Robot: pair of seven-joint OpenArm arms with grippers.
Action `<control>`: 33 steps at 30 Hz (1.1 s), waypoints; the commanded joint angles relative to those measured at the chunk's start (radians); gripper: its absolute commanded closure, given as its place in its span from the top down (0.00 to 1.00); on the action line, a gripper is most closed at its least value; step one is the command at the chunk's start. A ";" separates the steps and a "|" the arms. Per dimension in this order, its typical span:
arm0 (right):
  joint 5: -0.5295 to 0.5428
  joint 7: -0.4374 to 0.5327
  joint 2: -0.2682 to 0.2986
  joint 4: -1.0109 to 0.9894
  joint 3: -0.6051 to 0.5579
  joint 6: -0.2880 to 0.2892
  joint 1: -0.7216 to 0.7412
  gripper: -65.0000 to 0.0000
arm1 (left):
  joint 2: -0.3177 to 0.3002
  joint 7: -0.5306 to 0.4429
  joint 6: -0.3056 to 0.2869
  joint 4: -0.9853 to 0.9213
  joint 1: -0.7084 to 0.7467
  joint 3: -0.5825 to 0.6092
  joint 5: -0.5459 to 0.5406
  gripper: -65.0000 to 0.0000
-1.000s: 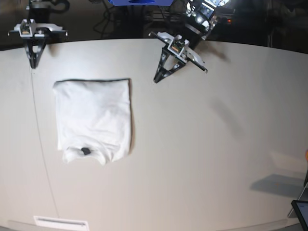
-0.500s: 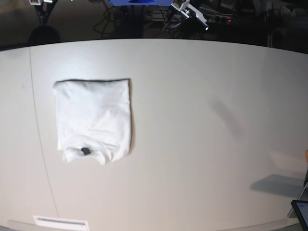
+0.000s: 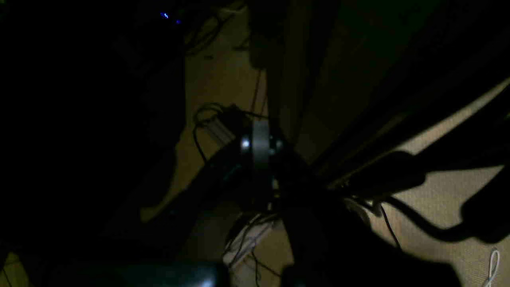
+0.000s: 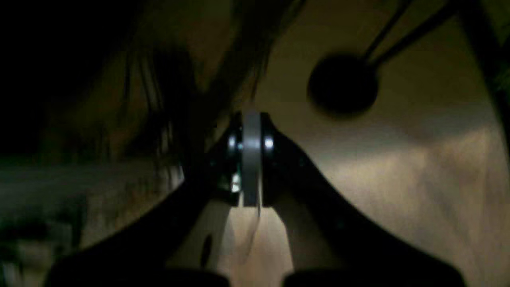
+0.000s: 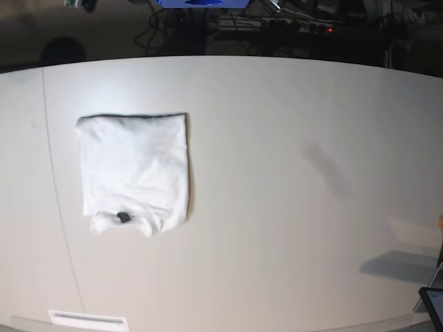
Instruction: Fold the T-shirt properly
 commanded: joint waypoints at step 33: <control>0.009 -0.662 0.043 -0.211 -0.514 -0.002 0.423 0.01 | 0.108 0.856 -0.007 -0.532 -0.509 0.003 -0.449 0.00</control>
